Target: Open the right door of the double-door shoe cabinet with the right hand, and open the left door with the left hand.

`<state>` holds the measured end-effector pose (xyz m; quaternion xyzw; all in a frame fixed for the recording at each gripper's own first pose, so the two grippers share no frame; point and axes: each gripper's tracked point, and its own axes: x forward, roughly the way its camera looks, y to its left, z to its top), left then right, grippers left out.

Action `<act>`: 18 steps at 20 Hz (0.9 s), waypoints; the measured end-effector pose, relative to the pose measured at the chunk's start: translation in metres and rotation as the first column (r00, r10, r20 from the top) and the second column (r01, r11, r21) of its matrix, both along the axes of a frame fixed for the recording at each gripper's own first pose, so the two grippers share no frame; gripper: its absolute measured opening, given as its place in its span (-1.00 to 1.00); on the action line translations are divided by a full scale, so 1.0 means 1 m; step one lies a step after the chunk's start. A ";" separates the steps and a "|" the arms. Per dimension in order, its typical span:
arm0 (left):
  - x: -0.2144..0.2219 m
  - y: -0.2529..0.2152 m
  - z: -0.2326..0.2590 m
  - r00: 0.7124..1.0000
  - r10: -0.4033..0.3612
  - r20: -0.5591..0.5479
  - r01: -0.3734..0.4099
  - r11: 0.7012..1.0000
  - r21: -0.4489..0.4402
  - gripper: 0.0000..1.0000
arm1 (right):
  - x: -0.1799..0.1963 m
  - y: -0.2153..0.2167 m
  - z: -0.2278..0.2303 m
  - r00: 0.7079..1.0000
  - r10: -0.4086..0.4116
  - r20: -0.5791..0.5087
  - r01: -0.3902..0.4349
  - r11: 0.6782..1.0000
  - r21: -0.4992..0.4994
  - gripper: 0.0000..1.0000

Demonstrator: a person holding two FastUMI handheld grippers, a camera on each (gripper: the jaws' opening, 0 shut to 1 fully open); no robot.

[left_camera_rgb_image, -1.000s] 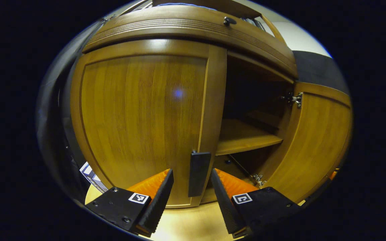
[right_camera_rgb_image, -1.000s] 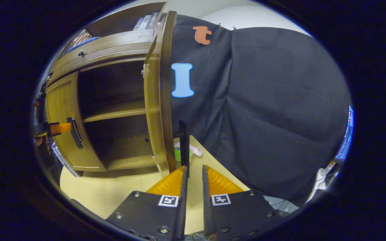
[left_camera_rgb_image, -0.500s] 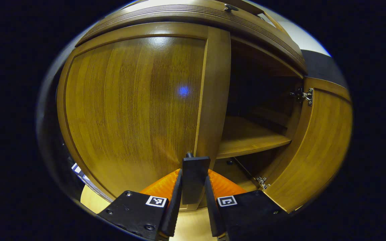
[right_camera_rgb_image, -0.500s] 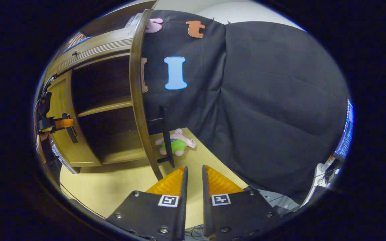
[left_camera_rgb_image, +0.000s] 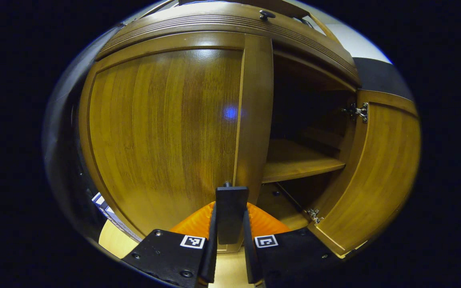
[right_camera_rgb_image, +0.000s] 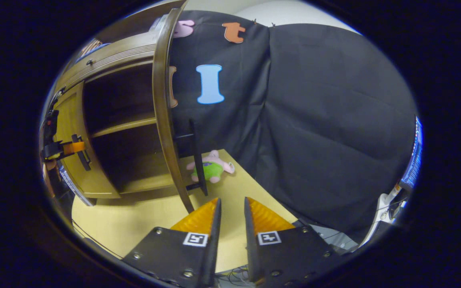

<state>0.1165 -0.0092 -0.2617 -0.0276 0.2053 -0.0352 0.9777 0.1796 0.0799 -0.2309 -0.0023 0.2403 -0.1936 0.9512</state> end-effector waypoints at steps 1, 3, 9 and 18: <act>-0.007 0.001 0.001 1.000 -0.001 0.001 0.001 1.000 -0.005 -0.38 | -0.001 0.000 0.000 1.000 -0.002 -0.005 0.002 1.000 0.002 -0.15; -0.021 0.003 0.004 1.000 0.001 0.002 -0.001 1.000 -0.012 -0.38 | -0.002 0.001 0.000 1.000 0.003 -0.011 -0.003 1.000 0.004 0.12; -0.064 0.014 0.011 1.000 0.016 -0.011 -0.016 0.999 -0.039 -0.38 | -0.003 0.006 -0.002 0.999 0.045 -0.020 -0.044 0.999 0.012 0.18; -0.116 0.043 0.022 0.992 0.123 -0.009 -0.123 0.990 -0.066 -0.38 | -0.007 0.012 -0.003 0.995 0.091 -0.041 -0.090 0.996 0.026 0.17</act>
